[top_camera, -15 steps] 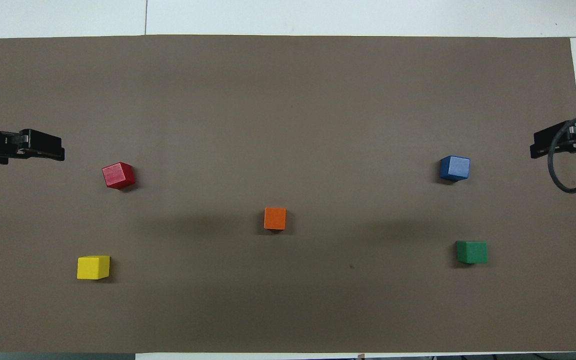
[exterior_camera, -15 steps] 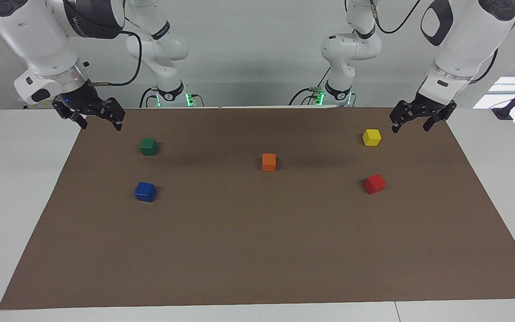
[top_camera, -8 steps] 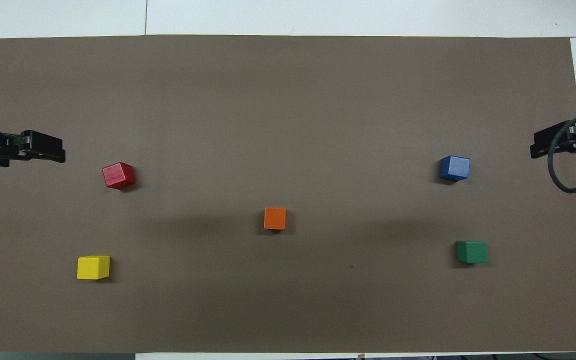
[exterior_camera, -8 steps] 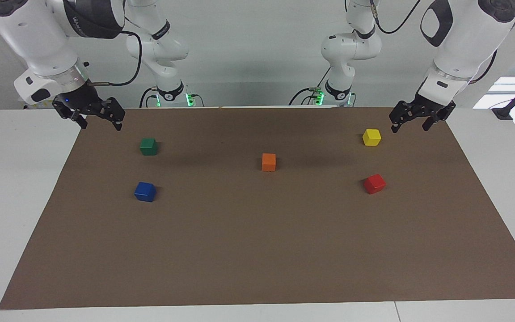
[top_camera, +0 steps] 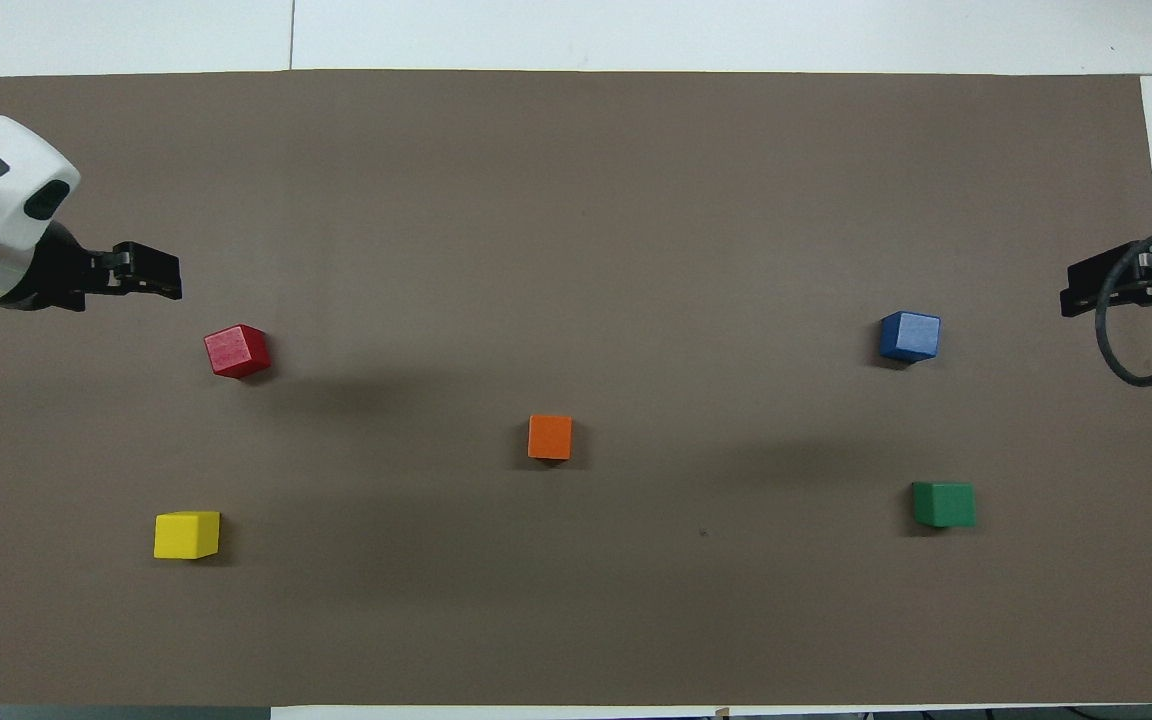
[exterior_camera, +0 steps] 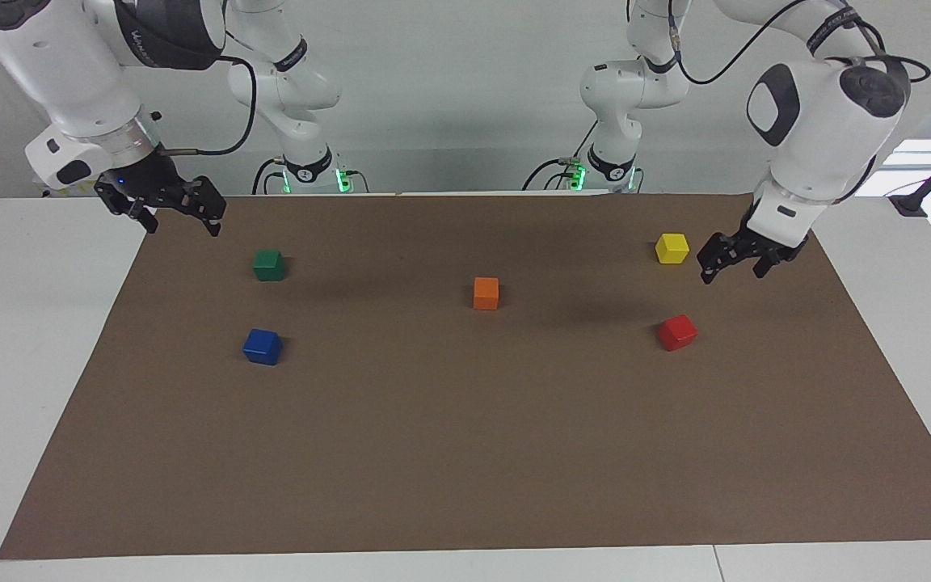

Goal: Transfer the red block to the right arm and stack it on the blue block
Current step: 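Move the left gripper down onto the red cube and close it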

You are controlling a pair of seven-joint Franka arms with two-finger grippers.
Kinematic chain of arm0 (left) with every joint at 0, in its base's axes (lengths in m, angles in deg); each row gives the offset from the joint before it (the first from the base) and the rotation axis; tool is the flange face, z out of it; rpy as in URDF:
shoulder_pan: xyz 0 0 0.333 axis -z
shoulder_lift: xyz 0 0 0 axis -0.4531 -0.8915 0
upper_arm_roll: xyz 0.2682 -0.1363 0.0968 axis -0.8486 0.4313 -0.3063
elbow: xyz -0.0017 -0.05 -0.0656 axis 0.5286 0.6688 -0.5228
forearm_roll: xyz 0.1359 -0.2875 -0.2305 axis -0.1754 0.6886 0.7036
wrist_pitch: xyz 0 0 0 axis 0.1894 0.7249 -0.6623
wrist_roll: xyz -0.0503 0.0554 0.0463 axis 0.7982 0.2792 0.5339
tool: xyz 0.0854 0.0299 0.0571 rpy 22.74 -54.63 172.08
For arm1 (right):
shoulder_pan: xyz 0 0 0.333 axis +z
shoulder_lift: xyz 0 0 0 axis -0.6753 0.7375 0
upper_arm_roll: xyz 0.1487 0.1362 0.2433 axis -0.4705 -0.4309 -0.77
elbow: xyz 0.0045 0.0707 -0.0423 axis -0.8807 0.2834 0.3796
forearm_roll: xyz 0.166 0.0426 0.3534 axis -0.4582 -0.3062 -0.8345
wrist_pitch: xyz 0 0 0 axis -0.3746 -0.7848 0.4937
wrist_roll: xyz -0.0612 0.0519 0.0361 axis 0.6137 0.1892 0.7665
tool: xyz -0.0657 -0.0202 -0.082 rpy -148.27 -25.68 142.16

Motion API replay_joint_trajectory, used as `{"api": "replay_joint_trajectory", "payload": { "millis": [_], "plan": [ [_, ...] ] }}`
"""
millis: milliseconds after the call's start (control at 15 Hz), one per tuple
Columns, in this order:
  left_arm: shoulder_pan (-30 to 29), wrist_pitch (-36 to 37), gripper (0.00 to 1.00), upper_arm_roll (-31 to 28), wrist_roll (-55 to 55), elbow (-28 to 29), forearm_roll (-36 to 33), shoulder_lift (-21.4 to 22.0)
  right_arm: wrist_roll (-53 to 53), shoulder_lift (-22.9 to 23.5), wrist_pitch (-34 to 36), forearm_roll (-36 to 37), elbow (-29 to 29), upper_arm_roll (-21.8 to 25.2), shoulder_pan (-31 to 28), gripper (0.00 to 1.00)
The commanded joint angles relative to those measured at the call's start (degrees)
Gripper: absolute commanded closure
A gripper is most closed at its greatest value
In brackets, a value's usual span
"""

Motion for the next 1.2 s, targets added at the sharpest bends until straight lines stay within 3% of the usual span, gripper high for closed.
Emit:
{"api": "replay_joint_trajectory", "payload": {
  "millis": [0,600,1133],
  "plan": [
    [-0.3,-9.5,0.00,-0.2,-2.6,6.8,-0.1,-1.4,0.6,-0.7,0.4,-0.3,0.7,-0.4,-0.4,0.00],
    [-0.3,-23.4,0.00,-0.1,-10.3,20.5,-0.1,-0.9,0.6,-0.7,0.4,-0.3,0.7,-0.4,-0.4,0.00],
    [0.1,-27.9,0.00,0.0,-11.0,22.3,-0.1,-3.1,1.4,-1.2,-0.4,-1.1,0.7,-0.5,-0.2,0.00]
  ]
}}
